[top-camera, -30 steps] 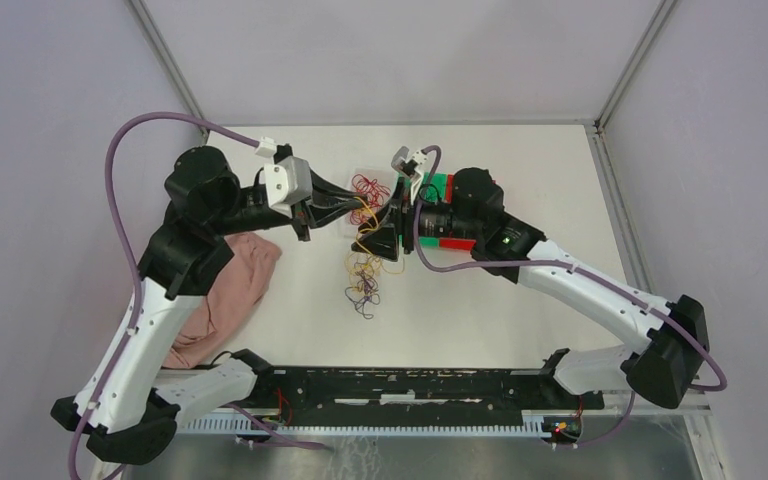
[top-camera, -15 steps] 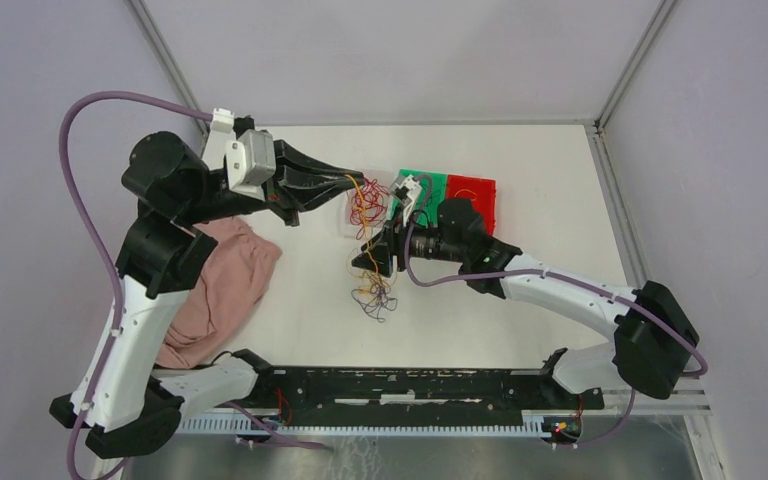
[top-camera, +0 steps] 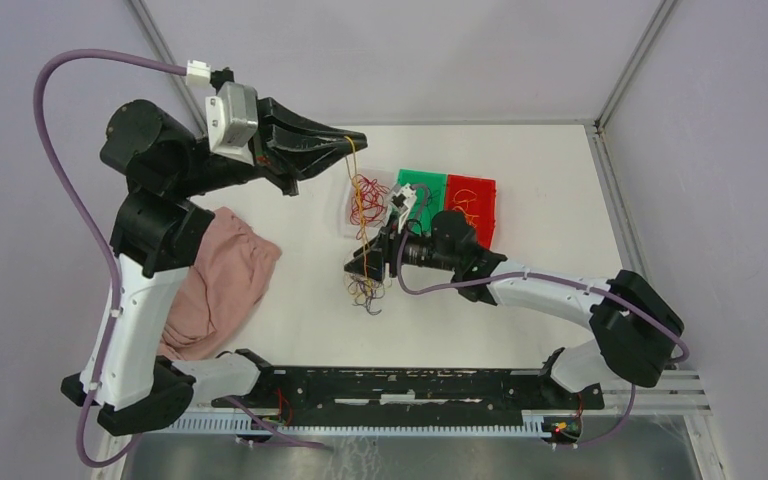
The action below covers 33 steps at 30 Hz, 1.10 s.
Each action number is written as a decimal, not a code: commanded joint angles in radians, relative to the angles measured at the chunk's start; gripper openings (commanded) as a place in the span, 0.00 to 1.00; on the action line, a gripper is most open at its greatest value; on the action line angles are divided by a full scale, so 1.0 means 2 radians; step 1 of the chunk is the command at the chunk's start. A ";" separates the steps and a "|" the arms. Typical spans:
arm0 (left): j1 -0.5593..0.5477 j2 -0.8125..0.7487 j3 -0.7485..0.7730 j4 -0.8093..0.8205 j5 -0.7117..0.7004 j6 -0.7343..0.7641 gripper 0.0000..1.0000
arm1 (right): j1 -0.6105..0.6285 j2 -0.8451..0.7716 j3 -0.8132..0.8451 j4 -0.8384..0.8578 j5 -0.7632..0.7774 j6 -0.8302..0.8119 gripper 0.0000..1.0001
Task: Untangle the cables
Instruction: Untie the cable.
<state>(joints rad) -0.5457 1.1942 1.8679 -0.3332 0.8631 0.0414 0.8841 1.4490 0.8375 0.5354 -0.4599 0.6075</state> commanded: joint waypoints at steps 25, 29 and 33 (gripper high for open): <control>-0.002 0.054 0.170 0.112 -0.076 0.066 0.03 | 0.004 -0.049 -0.116 -0.007 0.087 -0.031 0.58; -0.002 0.076 0.205 0.132 -0.078 0.100 0.03 | 0.004 -0.047 -0.118 -0.028 0.094 -0.045 0.57; -0.002 0.090 0.224 0.176 -0.090 0.136 0.03 | 0.004 -0.046 -0.129 -0.017 0.095 -0.046 0.62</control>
<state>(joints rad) -0.5457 1.3579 2.2585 -0.1051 0.7288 0.2016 0.8883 1.3769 0.5926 0.4755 -0.2935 0.5438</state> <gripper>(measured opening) 0.062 0.597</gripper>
